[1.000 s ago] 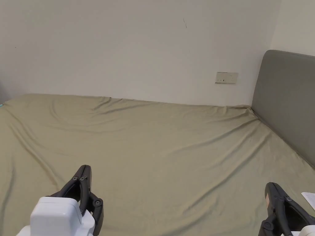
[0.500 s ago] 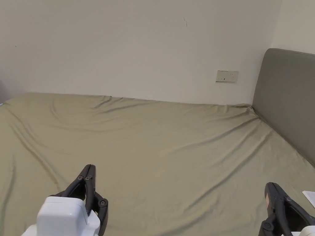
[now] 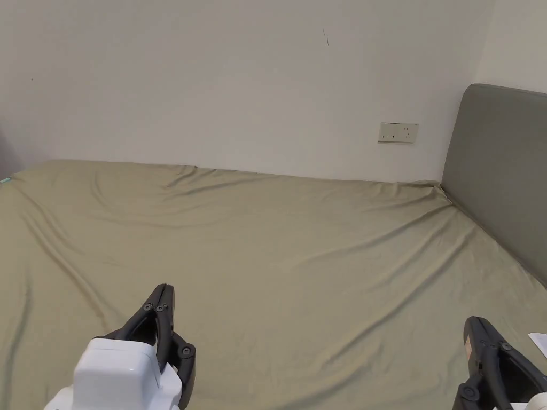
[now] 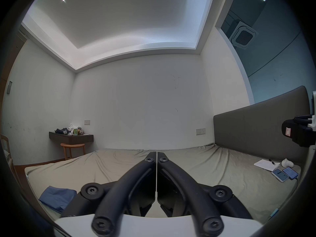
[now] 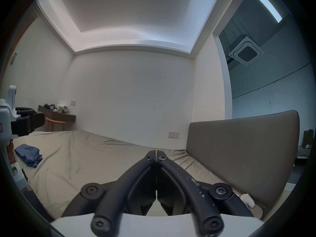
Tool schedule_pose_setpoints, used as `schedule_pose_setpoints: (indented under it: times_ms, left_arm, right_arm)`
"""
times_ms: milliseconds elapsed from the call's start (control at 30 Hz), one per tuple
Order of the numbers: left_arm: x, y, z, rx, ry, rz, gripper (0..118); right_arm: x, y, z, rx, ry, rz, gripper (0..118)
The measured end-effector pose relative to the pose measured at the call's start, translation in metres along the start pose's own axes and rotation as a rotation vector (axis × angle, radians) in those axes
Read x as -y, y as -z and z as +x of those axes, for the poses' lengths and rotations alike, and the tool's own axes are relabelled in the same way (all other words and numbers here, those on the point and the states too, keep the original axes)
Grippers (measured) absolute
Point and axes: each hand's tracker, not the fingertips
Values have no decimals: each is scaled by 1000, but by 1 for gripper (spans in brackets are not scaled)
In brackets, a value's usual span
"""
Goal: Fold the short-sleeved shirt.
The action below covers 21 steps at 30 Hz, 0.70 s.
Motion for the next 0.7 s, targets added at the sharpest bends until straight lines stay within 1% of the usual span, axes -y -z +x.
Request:
schedule_pose_setpoints:
  times_ms: [700]
  left_arm:
    - [0,-1,2,5,-5,-9,0]
  right_arm:
    - [0,-2,-3,-5,-8,1,2]
